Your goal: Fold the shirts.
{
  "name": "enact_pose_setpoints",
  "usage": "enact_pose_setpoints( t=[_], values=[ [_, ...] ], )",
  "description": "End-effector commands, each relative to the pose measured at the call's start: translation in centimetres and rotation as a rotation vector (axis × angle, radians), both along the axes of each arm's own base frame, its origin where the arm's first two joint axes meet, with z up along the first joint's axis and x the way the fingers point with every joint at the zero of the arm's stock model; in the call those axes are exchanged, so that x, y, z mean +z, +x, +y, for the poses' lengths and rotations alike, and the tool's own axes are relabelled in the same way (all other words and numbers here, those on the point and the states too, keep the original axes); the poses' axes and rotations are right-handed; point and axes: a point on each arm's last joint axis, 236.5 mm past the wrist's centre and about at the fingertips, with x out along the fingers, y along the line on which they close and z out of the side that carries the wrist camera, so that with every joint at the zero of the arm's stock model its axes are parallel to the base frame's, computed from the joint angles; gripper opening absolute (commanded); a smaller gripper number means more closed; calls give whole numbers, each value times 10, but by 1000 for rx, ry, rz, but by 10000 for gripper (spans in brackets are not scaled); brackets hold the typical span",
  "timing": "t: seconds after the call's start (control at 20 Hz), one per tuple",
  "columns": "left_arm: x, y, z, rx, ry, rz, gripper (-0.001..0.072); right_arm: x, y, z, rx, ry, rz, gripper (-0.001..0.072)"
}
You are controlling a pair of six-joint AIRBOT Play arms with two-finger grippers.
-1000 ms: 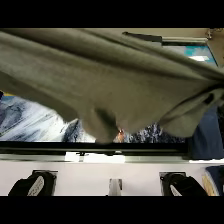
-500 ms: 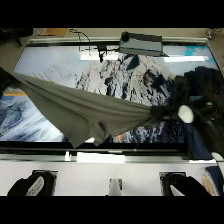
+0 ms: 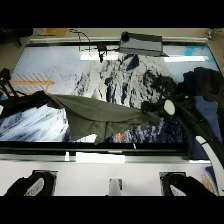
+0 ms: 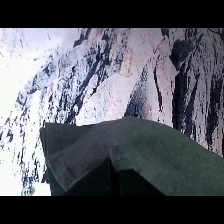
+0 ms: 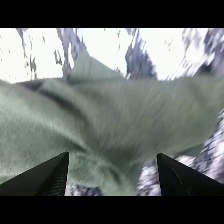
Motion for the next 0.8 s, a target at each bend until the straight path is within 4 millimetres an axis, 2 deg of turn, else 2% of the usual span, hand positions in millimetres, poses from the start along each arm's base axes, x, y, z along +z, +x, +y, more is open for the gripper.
enact_pose_setpoints(
  t=[0.0, 0.05, 0.1, 0.2, 0.25, 0.3, 0.35, 0.45, 0.55, 0.6, 0.75],
  values=[
    [6, 3, -3, -36, 30, -30, 39, 79, 24, -27, 107, -191, -129, 551],
    [5, 2, -4, -40, 30, -25, 39, 96, 25, -20, 92, -147, -147, 551],
    [4, 0, -4, -45, 29, -16, 39, 95, 19, -4, 88, -64, -120, 551],
    [0, -4, -7, -58, 27, 6, 39, 63, -18, 49, 137, 165, 65, 542],
    [-1, -5, -7, -62, 26, 11, 39, 41, -40, 80, 185, 296, 164, 541],
    [-2, -7, -8, -65, 25, 17, 39, 19, -60, 102, 216, 393, 248, 541],
    [-3, -8, -9, -69, 24, 23, 39, -8, -76, 111, 218, 443, 321, 541],
    [-6, -13, -12, -84, 21, 45, 38, -63, -99, 103, 130, 436, 437, 541],
    [-10, -18, -14, -100, 18, 73, 39, -99, -120, 102, 59, 453, 545, 542],
    [-11, -20, -15, -105, 17, 81, 39, -107, -121, 108, 30, 483, 568, 543],
    [-11, -21, -15, -106, 17, 83, 39, -116, -94, 127, -44, 594, 506, 545]
  ],
)
